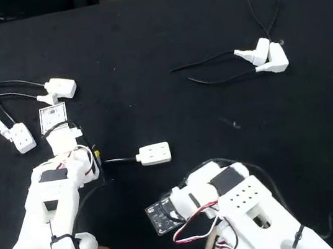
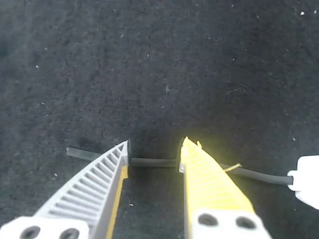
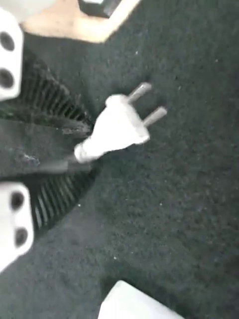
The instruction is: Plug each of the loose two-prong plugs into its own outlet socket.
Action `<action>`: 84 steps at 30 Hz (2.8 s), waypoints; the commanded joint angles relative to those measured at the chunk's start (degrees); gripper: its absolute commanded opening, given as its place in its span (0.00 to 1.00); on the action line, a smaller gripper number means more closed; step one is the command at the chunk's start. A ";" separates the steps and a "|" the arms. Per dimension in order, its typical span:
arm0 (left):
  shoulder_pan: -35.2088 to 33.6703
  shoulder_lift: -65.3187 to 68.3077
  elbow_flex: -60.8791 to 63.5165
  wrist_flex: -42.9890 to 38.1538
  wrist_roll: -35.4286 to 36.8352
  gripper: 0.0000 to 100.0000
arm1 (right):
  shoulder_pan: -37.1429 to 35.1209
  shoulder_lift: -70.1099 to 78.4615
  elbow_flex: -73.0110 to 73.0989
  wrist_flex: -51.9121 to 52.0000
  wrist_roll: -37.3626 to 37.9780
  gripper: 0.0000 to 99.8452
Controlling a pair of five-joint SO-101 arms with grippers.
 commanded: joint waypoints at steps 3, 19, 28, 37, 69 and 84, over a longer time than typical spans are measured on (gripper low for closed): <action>-0.48 -0.88 -0.57 -0.53 0.26 0.17 | 5.01 -0.22 -6.20 0.35 -7.74 0.01; -0.48 -0.88 -0.57 -0.53 0.26 0.17 | 1.41 0.22 0.22 -3.87 -23.91 0.12; -0.48 -0.88 -0.57 -0.44 0.26 0.17 | 1.41 0.66 -3.03 -3.43 -21.10 0.10; -0.48 -0.88 -0.57 -0.44 0.26 0.17 | 1.41 23.43 -14.46 -3.52 -21.10 0.09; -0.48 -0.88 -0.57 -0.35 0.26 0.17 | 4.75 18.68 -18.42 2.46 -31.65 0.01; -0.48 -0.88 -0.57 -0.35 0.26 0.17 | 3.34 33.01 -19.21 -10.46 -34.73 0.10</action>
